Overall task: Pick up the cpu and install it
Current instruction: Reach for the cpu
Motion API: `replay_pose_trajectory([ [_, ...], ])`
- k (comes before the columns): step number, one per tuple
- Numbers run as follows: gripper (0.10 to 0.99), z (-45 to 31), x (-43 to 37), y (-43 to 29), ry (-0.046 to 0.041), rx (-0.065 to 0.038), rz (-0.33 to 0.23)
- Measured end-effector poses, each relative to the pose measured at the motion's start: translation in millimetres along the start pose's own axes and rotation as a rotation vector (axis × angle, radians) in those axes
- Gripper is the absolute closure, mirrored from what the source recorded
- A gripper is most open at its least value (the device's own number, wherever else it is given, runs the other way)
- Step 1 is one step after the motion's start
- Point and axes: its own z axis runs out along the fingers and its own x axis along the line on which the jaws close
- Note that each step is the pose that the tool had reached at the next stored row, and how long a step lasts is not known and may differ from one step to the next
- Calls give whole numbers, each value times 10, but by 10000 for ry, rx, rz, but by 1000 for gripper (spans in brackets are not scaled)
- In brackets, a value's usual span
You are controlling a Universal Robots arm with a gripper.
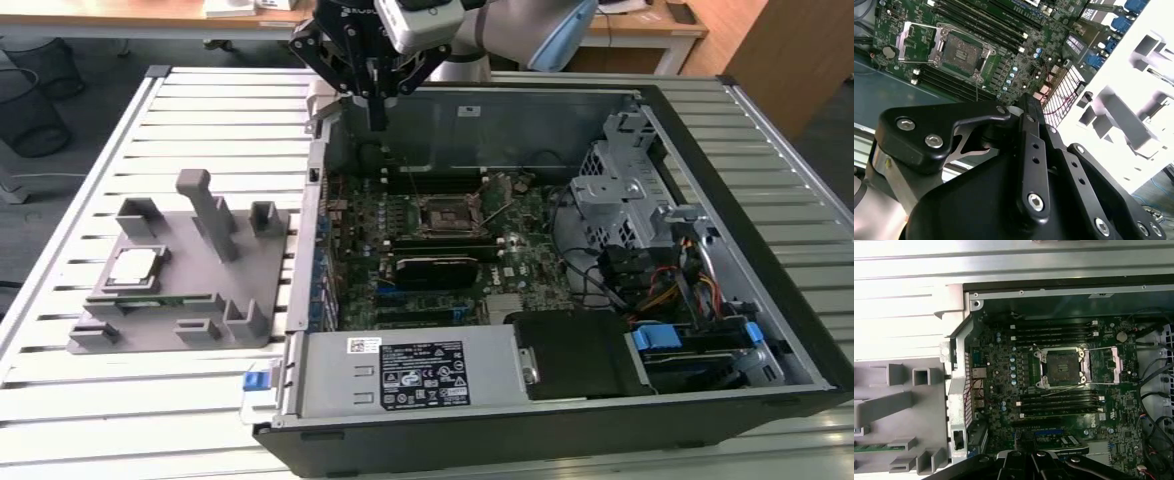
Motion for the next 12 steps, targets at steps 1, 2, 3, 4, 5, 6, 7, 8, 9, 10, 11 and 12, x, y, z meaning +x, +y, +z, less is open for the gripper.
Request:
replay_pose_trajectory([
  [1,980,0,5,0,0,0,0],
  [2,980,0,11,-1,0,0,0],
  [3,980,0,16,-1,0,0,0],
  [4,980,0,21,-2,0,0,0],
  [5,980,0,27,-2,0,0,0],
  [6,980,1,32,-2,0,0,0],
  [7,980,1,37,-3,0,0,-1],
  [8,980,1,41,-3,0,0,-1],
  [9,980,1,46,-3,0,0,0],
  [10,980,1,49,-4,0,0,-1],
  [11,980,1,53,-4,0,0,-1],
  [12,980,1,57,-4,0,0,-1],
])
